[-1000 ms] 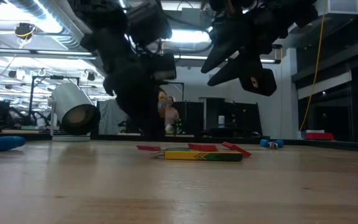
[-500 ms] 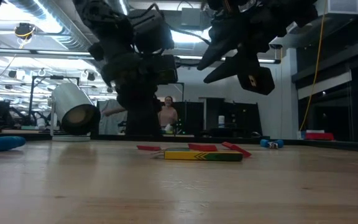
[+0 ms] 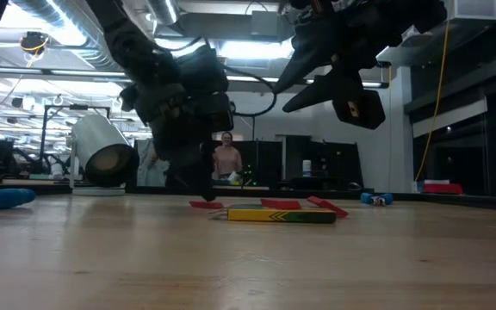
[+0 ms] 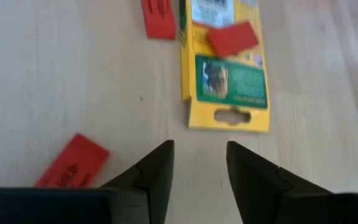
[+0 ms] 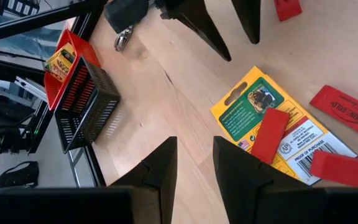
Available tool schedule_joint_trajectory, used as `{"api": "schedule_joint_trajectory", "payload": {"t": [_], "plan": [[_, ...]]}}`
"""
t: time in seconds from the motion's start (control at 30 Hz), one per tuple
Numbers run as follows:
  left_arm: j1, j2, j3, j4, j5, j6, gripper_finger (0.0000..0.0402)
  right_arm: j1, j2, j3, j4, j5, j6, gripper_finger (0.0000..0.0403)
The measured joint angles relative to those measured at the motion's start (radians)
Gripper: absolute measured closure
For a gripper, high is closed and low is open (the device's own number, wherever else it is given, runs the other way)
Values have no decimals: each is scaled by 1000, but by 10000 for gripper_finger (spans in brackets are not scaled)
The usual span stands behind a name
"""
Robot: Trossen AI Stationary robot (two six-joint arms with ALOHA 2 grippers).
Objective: Pick & Place School Supplies
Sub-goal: Put the yellow crayon box into the red basket
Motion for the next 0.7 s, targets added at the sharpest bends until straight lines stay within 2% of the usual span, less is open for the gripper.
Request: {"api": "schedule_joint_trajectory", "payload": {"t": [0.23, 0.47, 0.7], "plan": [[20, 42, -17, 61, 100, -56, 257, 4, 0, 0, 0, 6, 9, 296], [11, 75, -14, 147, 96, -82, 256, 6, 0, 0, -3, 8, 28, 296], [10, 75, -14, 149, 101, -86, 258, 6, 0, 0, -4, 8, 28, 296]]}}
